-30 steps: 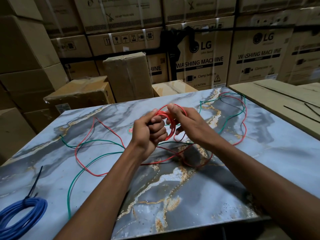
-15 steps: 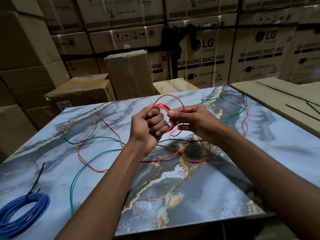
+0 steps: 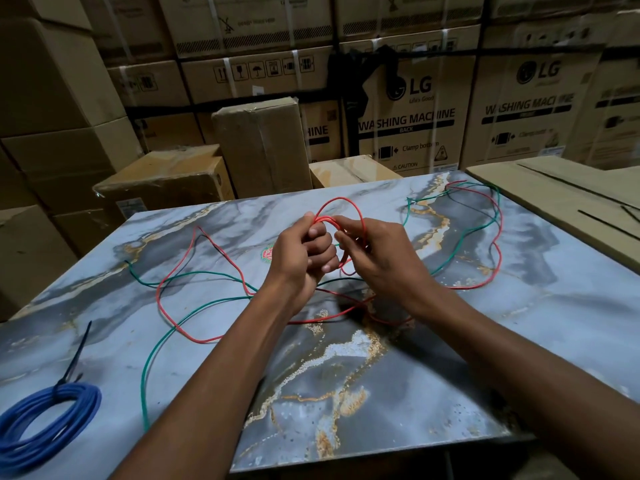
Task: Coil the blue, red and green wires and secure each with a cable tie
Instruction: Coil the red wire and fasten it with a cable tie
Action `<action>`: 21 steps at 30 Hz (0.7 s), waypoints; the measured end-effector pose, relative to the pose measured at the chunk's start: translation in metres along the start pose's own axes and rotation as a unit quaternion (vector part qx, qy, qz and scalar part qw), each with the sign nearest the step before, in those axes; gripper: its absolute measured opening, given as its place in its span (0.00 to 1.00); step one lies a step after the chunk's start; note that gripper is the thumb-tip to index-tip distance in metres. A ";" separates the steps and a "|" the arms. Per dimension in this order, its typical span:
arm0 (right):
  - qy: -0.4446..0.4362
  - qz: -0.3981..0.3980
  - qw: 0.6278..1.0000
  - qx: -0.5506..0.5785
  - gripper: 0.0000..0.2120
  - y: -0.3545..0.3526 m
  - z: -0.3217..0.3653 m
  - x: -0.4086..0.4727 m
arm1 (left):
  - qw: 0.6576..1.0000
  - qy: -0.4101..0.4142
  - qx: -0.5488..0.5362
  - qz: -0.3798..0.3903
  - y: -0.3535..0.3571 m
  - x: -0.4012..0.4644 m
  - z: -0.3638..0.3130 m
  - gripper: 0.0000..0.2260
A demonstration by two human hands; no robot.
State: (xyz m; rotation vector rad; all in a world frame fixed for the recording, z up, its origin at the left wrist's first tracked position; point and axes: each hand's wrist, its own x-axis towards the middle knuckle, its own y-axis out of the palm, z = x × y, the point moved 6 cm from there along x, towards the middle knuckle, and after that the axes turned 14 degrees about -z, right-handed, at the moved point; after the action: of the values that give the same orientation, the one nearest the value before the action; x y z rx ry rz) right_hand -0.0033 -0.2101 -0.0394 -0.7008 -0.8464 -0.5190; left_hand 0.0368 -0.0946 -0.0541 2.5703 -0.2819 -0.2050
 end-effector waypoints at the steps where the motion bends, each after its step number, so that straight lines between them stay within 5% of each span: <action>1: 0.006 -0.006 1.000 0.007 0.14 -0.002 -0.001 0.001 | 1.000 -0.002 -0.001 0.005 0.001 -0.001 0.000 0.19; 8: 0.064 -0.013 0.998 0.026 0.12 -0.006 -0.006 0.001 | 1.000 -0.014 -0.010 0.020 0.005 -0.003 0.004 0.20; 13: 0.191 0.051 0.966 0.165 0.12 -0.013 -0.013 0.006 | 1.000 0.009 0.002 -0.020 0.000 0.001 -0.004 0.19; 18: 0.213 0.025 0.943 0.253 0.10 -0.041 -0.022 0.026 | 0.999 0.004 -0.001 -0.052 -0.017 0.003 -0.016 0.19; 21: 0.204 0.025 0.939 0.275 0.15 -0.056 -0.030 0.034 | 1.000 -0.012 -0.004 -0.010 -0.014 -0.002 -0.021 0.20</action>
State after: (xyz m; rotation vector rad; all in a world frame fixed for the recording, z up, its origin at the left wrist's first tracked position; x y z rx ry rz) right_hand -0.0063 -0.2737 -0.0066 -0.0878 -0.5393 -0.3382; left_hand 0.0413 -0.0720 -0.0434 2.5647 -0.2645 -0.2425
